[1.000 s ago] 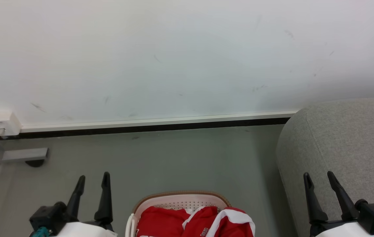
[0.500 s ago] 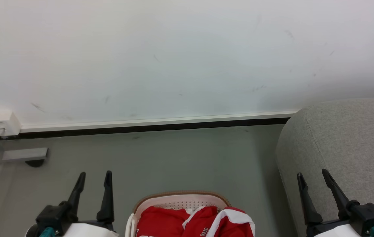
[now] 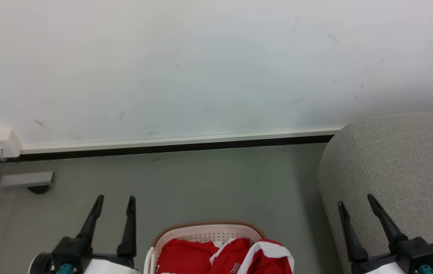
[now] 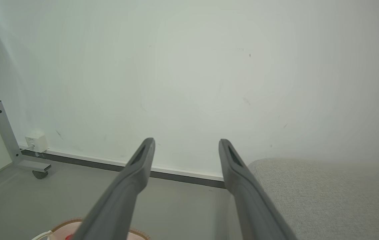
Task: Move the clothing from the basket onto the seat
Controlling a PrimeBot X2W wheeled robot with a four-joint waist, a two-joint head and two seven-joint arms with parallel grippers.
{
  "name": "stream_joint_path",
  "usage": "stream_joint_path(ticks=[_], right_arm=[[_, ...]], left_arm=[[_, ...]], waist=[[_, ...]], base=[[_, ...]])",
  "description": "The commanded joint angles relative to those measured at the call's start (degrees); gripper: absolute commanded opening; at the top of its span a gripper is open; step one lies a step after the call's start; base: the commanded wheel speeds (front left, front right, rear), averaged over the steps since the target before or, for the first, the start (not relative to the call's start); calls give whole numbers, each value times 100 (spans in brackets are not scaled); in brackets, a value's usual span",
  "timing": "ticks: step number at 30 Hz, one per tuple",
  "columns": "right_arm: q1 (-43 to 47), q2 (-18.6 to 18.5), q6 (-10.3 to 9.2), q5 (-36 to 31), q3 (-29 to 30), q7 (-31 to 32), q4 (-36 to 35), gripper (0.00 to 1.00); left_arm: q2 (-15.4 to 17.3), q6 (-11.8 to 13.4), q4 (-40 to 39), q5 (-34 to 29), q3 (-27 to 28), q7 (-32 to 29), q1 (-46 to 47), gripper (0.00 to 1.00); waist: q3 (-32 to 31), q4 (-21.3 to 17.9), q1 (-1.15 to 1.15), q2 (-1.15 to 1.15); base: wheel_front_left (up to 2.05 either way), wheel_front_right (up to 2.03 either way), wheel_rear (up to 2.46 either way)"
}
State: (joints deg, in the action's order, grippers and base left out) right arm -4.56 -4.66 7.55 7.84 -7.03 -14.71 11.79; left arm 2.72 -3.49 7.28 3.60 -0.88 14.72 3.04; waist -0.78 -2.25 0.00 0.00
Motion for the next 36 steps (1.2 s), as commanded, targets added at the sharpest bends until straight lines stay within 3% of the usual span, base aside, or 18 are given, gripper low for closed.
stream_joint_path(ticks=[1,36], right_arm=[[-15,5,-12,-128,-10,-50,-27,100],[-40,48,-12,-71,72,-54,15,100]], left_arm=[[40,27,-34,-172,-5,49,-28,100],[32,39,-23,7,94,46,-24,100]], waist=[[-2,-6,0,0],[15,-16,0,0]], base=[[0,0,0],[0,0,0]])
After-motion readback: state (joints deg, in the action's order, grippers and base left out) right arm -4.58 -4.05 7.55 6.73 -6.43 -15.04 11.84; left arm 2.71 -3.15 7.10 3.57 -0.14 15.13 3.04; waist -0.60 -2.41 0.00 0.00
